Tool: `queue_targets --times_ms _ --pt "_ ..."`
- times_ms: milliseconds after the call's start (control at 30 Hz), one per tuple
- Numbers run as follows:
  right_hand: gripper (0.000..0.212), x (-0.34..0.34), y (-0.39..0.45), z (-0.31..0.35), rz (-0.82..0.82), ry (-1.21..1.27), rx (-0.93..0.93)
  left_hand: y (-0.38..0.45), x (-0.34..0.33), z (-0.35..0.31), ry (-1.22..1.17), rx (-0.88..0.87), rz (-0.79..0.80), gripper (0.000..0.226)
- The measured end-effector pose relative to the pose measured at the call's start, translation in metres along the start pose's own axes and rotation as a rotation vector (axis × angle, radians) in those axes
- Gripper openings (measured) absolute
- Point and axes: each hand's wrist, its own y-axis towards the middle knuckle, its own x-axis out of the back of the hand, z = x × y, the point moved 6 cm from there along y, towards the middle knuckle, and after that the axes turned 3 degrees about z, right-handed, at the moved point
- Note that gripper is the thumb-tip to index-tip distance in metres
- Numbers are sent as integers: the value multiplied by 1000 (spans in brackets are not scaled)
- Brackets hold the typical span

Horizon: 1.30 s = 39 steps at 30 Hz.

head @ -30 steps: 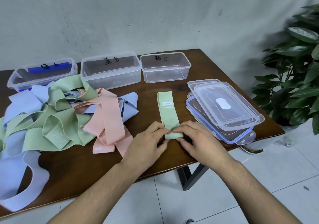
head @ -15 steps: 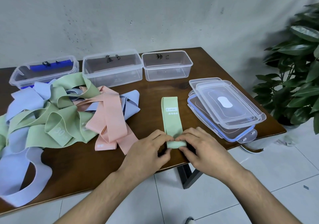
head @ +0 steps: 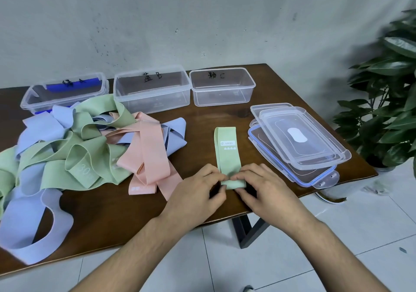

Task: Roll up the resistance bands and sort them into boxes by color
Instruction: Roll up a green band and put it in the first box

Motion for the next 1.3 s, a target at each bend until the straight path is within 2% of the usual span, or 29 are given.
queue_targets --times_ms 400,700,867,1067,1300 --pt "37 2 6 -7 55 -34 -25 4 3 2 -15 -1 2 28" --pt "33 3 12 -15 23 10 -56 8 5 3 4 25 -9 33" --pt "35 1 15 -16 41 -1 -54 10 5 0 16 -18 -9 30" --pt "45 -1 18 -15 97 -9 -79 16 6 4 54 -28 -27 34" --pt "33 3 22 -15 68 7 -45 19 8 4 53 -3 -49 36"
